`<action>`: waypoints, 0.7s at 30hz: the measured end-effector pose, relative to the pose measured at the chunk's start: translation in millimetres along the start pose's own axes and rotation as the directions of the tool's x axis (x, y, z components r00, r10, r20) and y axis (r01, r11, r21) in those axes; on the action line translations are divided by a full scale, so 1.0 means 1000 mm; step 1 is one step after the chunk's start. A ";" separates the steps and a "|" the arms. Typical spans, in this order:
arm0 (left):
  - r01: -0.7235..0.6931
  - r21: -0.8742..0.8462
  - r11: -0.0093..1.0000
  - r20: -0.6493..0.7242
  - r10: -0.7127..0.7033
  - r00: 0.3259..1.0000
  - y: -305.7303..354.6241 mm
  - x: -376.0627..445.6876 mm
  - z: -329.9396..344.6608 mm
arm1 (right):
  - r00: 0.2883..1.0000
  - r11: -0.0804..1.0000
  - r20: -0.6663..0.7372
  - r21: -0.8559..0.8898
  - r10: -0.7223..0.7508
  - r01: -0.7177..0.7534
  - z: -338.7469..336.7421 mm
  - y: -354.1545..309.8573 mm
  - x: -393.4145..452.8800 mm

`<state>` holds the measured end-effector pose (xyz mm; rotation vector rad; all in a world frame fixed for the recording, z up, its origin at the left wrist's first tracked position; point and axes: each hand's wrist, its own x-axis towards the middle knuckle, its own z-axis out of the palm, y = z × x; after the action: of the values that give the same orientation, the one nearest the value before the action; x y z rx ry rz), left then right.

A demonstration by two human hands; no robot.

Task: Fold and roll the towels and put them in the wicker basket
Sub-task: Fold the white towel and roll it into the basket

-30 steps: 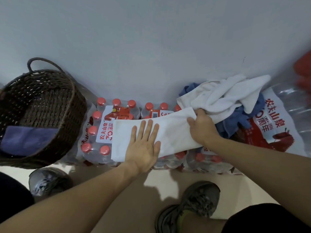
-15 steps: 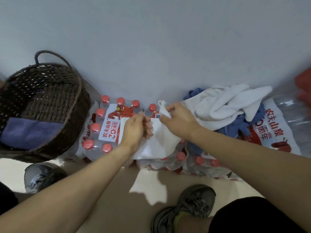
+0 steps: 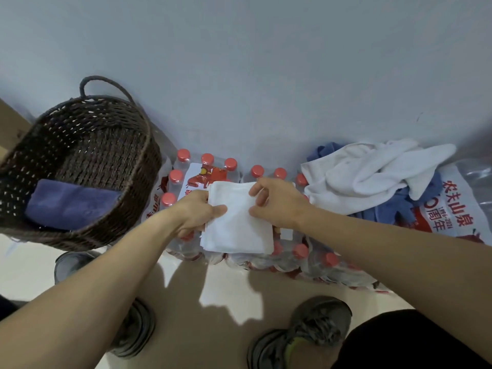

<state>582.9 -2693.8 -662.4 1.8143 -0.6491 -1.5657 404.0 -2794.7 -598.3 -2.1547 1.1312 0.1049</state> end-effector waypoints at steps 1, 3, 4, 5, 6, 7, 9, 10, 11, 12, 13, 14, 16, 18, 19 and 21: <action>0.001 0.017 1.000 -0.003 -0.001 1.000 0.000 0.001 -0.001 | 0.999 0.999 0.023 -0.033 -0.029 0.030 0.003 0.002 0.000; -0.006 0.032 0.999 -0.003 0.006 1.000 0.001 0.003 0.000 | 0.994 0.993 0.080 -0.084 -0.079 0.086 0.012 0.005 0.001; -0.011 0.068 0.998 -0.014 0.012 1.000 0.003 0.003 0.001 | 0.991 0.988 0.100 -0.115 -0.092 0.104 0.017 0.007 0.002; -0.023 0.164 0.986 -0.044 0.030 0.999 0.004 0.003 0.002 | 0.989 0.982 0.112 -0.152 -0.099 0.115 0.023 0.010 0.003; -0.027 0.329 0.944 -0.096 0.061 0.994 0.006 0.002 0.002 | 0.988 0.975 0.114 -0.186 -0.101 0.121 0.028 0.012 0.003; -0.010 0.513 0.859 -0.162 0.108 0.981 0.007 0.000 0.002 | 0.989 0.970 0.104 -0.209 -0.100 0.121 0.033 0.015 0.004; 0.051 0.726 0.686 -0.242 0.186 0.952 0.010 -0.005 0.002 | 0.993 0.967 0.070 -0.230 -0.100 0.113 0.042 0.018 0.003; 0.078 0.764 0.641 -0.243 0.173 0.954 0.012 -0.007 0.002 | 0.993 0.965 0.056 -0.237 -0.101 0.112 0.045 0.018 0.003; 0.107 0.781 0.615 -0.228 0.122 0.966 0.013 -0.009 0.002 | 0.994 0.964 0.046 -0.243 -0.103 0.111 0.047 0.019 0.003; 0.135 0.783 0.607 -0.210 0.054 0.976 0.015 -0.012 0.002 | 0.994 0.963 0.043 -0.249 -0.100 0.108 0.048 0.019 0.003; 0.159 0.773 0.614 -0.198 -0.004 0.980 0.017 -0.015 0.003 | 0.994 0.962 0.047 -0.253 -0.095 0.104 0.048 0.019 0.004; 0.168 0.755 0.634 -0.192 -0.031 0.981 0.018 -0.016 0.005 | 0.995 0.962 0.056 -0.255 -0.087 0.099 0.048 0.018 0.005; 0.151 0.707 0.691 -0.197 -0.013 0.980 0.016 -0.018 0.009 | 0.995 0.964 0.079 -0.253 -0.068 0.086 0.046 0.016 0.006; 0.117 0.644 0.756 -0.203 0.022 0.979 0.014 -0.019 0.013 | 0.993 0.965 0.113 -0.252 -0.043 0.070 0.041 0.013 0.009; 0.096 0.612 0.785 -0.196 0.033 0.980 0.015 -0.020 0.014 | 0.991 0.965 0.134 -0.254 -0.027 0.061 0.037 0.011 0.009; 0.044 0.584 0.811 -0.176 0.074 0.982 0.021 -0.021 0.014 | 0.990 0.968 0.139 -0.248 -0.003 0.038 0.031 0.006 0.009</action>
<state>566.8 -2695.2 -633.7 2.3620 -1.1446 -1.2265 412.4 -2784.7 -628.3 -2.3383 1.0624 0.4011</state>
